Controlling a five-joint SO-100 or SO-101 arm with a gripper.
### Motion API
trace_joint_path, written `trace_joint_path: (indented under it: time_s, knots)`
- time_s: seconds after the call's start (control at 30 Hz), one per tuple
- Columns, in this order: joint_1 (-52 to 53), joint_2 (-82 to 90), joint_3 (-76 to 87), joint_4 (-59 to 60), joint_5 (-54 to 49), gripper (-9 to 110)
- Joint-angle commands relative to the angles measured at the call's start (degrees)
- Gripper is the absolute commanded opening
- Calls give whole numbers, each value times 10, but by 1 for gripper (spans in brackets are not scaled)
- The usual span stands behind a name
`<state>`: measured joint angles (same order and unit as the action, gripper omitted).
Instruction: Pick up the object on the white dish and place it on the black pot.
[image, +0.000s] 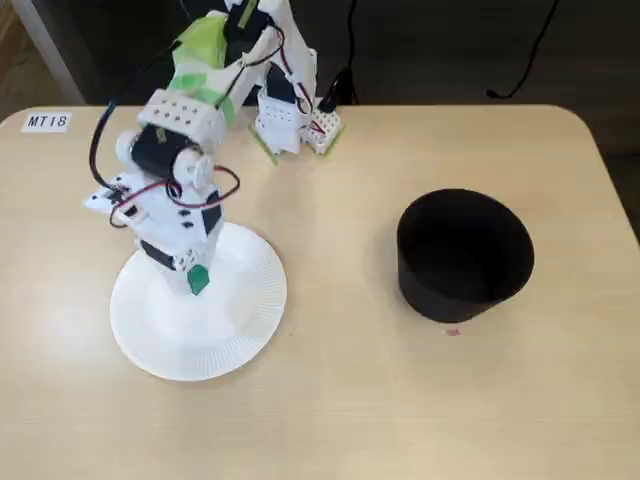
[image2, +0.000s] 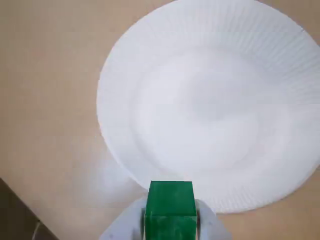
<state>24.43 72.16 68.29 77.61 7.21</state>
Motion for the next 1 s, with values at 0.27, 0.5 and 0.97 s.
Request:
trace_joint_path:
  time_s: [0.27,0.5,0.97]
  knots:
    - [-118,240,-31,21,-12,0]
    - [-258,299,-31,23,-9,0]
    - [-516,256,-25,4,-65,0]
